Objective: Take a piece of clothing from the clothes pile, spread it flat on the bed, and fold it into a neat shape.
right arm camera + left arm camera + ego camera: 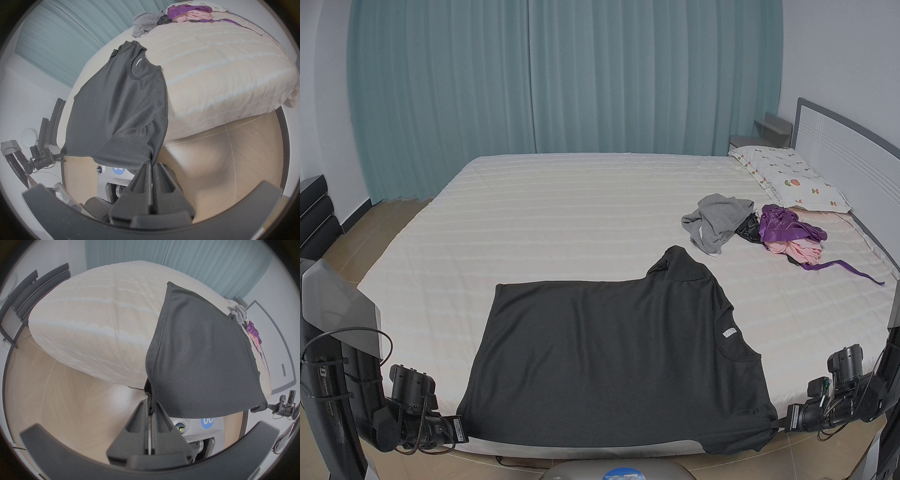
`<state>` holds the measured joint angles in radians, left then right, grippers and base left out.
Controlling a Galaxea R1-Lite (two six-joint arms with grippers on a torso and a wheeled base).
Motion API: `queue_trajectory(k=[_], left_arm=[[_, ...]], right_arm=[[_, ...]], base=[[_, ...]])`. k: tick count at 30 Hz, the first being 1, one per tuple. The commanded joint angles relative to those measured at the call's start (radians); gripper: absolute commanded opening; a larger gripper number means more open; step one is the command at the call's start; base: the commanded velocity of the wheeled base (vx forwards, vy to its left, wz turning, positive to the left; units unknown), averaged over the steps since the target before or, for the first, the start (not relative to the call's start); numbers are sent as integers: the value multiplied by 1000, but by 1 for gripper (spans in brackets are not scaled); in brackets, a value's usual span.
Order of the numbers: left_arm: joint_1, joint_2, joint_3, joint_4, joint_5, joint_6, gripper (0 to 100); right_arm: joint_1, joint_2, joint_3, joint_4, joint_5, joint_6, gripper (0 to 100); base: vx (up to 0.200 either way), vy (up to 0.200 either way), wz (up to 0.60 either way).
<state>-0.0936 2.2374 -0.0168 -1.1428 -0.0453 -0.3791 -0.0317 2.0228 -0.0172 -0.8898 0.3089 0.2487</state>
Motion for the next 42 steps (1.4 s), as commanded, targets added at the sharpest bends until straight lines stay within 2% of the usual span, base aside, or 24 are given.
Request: queue_trajectory(k=[1, 12, 16, 20, 30, 34, 41, 42], left_arm=[[-8, -45, 17, 24, 1, 8, 0], [-37, -52, 17, 78, 32, 8, 0], [-40, -90, 17, 121, 33, 9, 0], [-41, -117, 17, 153, 35, 23, 0], [-44, -193, 17, 275, 33, 42, 0], [-44, -213, 17, 276, 33, 40, 0], [-31, -233, -37, 195, 36, 11, 0], [-29, -236, -84, 190, 38, -27, 0]], right_arm=[[1, -21, 17, 14, -11, -8, 0], [-1, -93, 17, 92, -13, -29, 0], [-2, -116, 17, 137, -17, -39, 0], [-1, -116, 17, 149, -51, -45, 0], [-1, -194, 17, 241, -56, -82, 0], [-1, -202, 17, 219, -53, -78, 0], [-1, -185, -1, 55, -48, -46, 0], [1, -168, -26, 18, -50, -19, 0]], base=[[0, 0, 0], [0, 0, 0], [0, 0, 0], [0, 0, 0], [0, 0, 0], [0, 0, 0], [0, 0, 0], [0, 0, 0]])
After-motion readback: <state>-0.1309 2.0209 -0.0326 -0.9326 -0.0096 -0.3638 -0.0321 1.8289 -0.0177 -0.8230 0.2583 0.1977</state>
